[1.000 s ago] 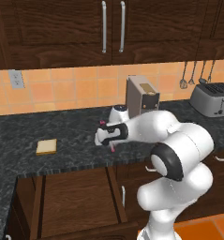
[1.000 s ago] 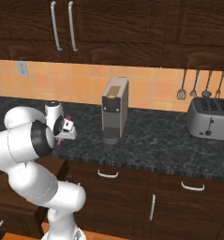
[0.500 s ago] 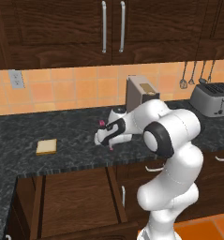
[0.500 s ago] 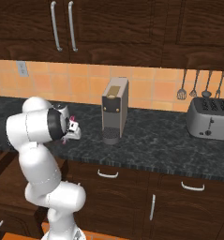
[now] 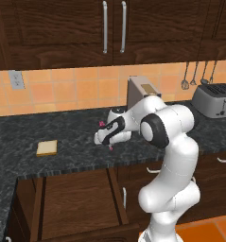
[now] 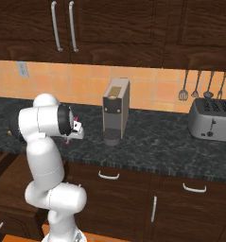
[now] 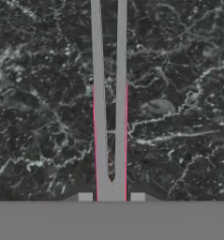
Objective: Pick the tongs from the drawer and place it on the counter.
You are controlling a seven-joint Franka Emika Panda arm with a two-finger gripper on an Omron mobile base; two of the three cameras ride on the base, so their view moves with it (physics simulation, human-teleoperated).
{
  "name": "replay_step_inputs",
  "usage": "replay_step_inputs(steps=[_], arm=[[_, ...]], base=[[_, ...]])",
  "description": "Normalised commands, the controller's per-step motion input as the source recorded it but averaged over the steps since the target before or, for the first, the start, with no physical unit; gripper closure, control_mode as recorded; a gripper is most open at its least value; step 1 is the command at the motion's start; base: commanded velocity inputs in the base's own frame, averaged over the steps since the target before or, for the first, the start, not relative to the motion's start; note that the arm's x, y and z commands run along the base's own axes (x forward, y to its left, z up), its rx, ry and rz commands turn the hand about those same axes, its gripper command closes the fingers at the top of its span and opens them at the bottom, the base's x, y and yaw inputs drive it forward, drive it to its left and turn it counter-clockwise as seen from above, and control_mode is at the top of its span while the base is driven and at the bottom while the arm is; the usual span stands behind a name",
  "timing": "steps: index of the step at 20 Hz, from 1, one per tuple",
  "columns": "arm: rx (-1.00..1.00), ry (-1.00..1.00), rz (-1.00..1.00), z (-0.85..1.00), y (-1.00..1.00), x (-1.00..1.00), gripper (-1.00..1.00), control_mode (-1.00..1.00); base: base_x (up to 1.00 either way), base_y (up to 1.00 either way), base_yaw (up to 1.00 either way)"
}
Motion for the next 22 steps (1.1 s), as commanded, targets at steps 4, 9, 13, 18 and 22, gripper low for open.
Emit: replay_step_inputs(steps=[4, 9, 13, 18, 22], arm=[[0.00, 0.00, 0.00, 0.00, 0.00, 0.00, 1.00, -1.00], [0.00, 0.00, 0.00, 0.00, 0.00, 0.00, -1.00, -1.00], [0.00, 0.00, 0.00, 0.00, 0.00, 0.00, -1.00, -1.00], [0.00, -0.04, 0.00, 0.10, -0.02, -0.05, -1.00, -1.00], [-0.09, -0.03, -0.10, 1.00, -0.02, -0.36, -1.00, -1.00]], base=[[0.00, 0.00, 0.00], [0.00, 0.00, 0.00], [0.00, 0.00, 0.00], [0.00, 0.00, 0.00], [0.00, 0.00, 0.00]])
